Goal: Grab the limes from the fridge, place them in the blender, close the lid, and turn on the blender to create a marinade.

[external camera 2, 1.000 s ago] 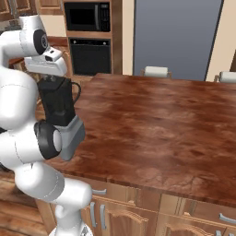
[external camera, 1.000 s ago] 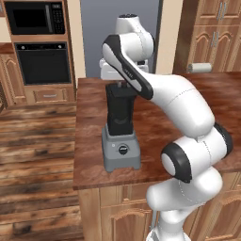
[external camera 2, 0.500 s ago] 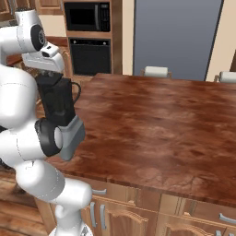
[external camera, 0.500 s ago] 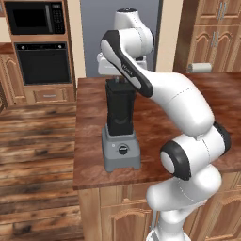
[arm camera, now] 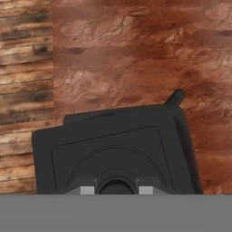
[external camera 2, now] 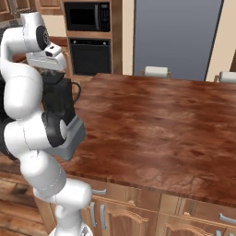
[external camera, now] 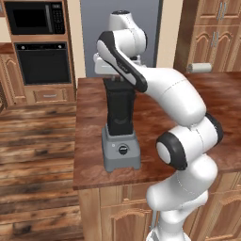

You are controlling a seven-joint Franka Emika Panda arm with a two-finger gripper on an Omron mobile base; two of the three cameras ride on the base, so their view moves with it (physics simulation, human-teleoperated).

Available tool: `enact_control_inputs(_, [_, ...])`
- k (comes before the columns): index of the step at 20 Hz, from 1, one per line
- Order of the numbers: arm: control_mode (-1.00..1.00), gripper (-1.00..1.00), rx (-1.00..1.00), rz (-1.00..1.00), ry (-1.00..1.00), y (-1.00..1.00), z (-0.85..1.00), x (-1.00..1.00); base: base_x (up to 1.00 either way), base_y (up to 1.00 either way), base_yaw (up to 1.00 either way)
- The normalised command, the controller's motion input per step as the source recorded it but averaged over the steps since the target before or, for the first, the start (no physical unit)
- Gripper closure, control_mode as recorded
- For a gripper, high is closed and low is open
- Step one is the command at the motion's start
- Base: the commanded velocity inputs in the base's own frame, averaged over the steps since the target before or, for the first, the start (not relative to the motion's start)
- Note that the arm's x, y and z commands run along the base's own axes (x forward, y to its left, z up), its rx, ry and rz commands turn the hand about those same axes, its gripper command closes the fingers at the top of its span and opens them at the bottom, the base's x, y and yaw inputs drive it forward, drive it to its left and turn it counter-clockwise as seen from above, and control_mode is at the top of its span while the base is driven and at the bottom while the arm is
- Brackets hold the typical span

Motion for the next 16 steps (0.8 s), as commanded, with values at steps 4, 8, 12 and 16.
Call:
enact_control_inputs(4, [-1.00, 1.00, 0.00, 0.00, 0.00, 0.00, -0.33, 0.02, 0.00, 0.00, 0.00])
enact_control_inputs(8, [-1.00, 1.00, 0.00, 0.00, 0.00, 0.00, -0.23, 0.00, 0.00, 0.00, 0.00])
enact_control_inputs(12, [-1.00, 1.00, 0.00, 0.00, 0.00, 0.00, -0.12, 0.01, 0.00, 0.00, 0.00])
enact_control_inputs(16, [-1.00, 1.00, 0.00, 0.00, 0.00, -0.15, 0.00, 0.03, 0.00, 0.00, 0.00])
